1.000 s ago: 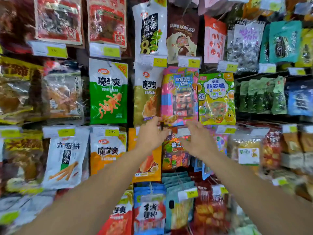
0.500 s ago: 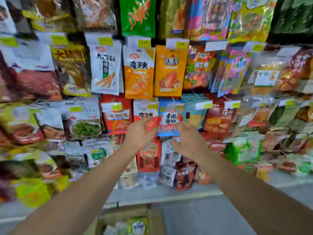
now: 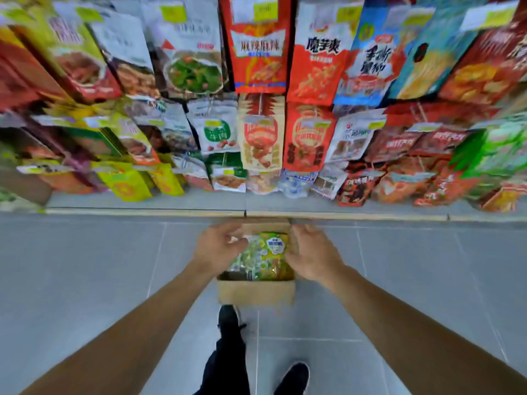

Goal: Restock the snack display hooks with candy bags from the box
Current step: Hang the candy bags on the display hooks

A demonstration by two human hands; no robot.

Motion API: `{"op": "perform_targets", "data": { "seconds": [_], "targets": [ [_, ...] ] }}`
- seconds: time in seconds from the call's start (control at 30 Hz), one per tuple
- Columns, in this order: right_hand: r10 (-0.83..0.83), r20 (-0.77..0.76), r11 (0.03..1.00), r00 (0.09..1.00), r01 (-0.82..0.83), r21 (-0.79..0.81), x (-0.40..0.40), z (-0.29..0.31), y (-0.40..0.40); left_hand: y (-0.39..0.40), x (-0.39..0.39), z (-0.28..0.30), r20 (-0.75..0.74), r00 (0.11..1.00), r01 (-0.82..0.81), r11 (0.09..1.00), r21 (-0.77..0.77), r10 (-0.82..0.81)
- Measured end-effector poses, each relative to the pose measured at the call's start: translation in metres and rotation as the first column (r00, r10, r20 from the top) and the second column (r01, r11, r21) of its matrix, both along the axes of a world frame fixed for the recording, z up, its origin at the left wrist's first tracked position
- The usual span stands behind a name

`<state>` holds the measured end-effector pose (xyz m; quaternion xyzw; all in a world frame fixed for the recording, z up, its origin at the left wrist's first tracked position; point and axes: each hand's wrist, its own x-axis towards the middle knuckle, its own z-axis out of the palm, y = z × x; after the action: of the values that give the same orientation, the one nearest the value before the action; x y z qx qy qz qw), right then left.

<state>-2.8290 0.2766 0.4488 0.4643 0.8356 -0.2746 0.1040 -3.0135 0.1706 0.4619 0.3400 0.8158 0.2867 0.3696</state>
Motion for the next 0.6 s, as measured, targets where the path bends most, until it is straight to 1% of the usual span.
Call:
{"op": "perform_targets", "data": {
  "seconds": [0.2, 0.3, 0.4, 0.47, 0.6],
  "targets": [
    [-0.064, 0.135, 0.976, 0.989, 0.091, -0.199, -0.057, -0.083, -0.016, -0.018, -0.068, -0.086, 0.114, 0.991, -0.054, 0.984, -0.169, 0.074],
    [-0.095, 0.182, 0.956, 0.979, 0.141, -0.259, -0.084, -0.122, -0.012, -0.01, -0.098, -0.13, 0.171, 0.981, -0.049, 0.97, -0.237, 0.092],
    [-0.145, 0.2, 0.936, 0.969, 0.2, -0.288, -0.106, -0.165, -0.002, 0.008, -0.121, -0.174, 0.204, 0.976, -0.012, 0.961, -0.275, 0.071],
    [-0.192, 0.219, 0.916, 0.957, 0.255, -0.31, -0.119, -0.203, 0.009, 0.025, -0.135, -0.212, 0.205, 0.978, 0.022, 0.952, -0.306, 0.043],
    [-0.308, 0.24, 0.853, 0.92, 0.379, -0.357, -0.126, -0.273, 0.022, 0.042, -0.135, -0.282, 0.253, 0.967, 0.107, 0.93, -0.352, -0.016]
  ]
}}
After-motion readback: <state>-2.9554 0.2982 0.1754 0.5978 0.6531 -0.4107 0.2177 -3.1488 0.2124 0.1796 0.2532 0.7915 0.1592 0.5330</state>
